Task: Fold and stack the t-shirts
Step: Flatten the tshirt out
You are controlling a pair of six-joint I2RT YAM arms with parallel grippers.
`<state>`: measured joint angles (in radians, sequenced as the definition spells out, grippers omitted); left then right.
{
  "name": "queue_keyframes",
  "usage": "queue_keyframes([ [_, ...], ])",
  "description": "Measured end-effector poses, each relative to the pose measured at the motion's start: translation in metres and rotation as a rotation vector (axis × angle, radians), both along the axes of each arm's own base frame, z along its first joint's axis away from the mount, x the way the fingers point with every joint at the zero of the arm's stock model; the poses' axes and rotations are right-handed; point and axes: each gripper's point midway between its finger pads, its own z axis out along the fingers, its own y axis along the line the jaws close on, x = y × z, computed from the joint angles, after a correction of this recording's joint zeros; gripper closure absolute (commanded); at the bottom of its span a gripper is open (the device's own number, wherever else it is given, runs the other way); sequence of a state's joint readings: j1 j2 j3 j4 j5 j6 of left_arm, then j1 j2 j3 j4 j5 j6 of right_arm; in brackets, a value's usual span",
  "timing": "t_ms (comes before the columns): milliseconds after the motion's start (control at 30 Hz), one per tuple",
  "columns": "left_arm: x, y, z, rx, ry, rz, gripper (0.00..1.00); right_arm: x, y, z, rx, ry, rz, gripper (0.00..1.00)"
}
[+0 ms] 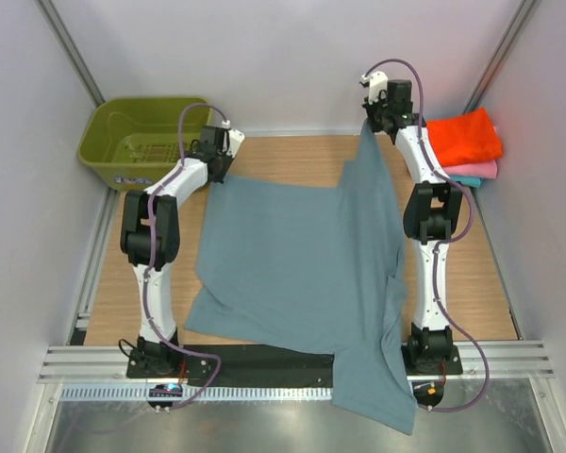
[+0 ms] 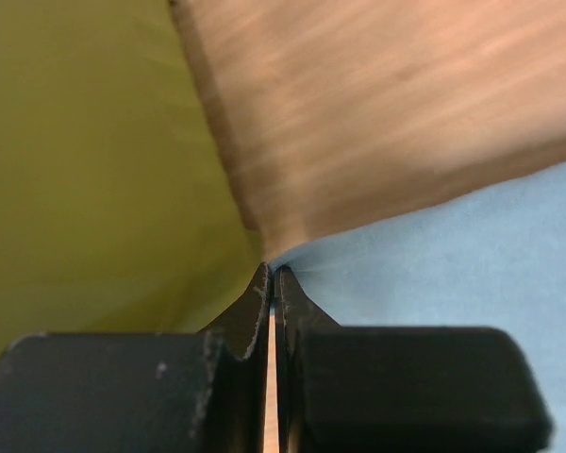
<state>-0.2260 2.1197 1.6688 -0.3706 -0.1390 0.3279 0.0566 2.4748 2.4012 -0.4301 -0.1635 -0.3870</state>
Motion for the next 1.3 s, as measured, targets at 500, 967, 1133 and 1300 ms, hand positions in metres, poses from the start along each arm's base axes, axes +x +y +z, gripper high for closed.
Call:
queue_keyframes([
  [500, 0.052, 0.000, 0.010, -0.003, -0.069, 0.039, 1.00, 0.044, -0.029, 0.032, -0.088, -0.228, -0.139, 0.99],
  [967, 0.055, 0.000, 0.016, -0.011, -0.081, 0.048, 1.00, 0.065, -0.041, 0.013, -0.112, -0.290, -0.187, 0.99],
  [1133, 0.063, -0.001, 0.022, -0.022, -0.098, 0.063, 1.00, 0.070, -0.042, 0.016, -0.109, -0.321, -0.194, 0.99],
  [1300, 0.083, -0.005, 0.035, -0.035, -0.150, 0.063, 1.00, 0.073, -0.049, 0.026, -0.103, -0.357, -0.207, 0.99],
])
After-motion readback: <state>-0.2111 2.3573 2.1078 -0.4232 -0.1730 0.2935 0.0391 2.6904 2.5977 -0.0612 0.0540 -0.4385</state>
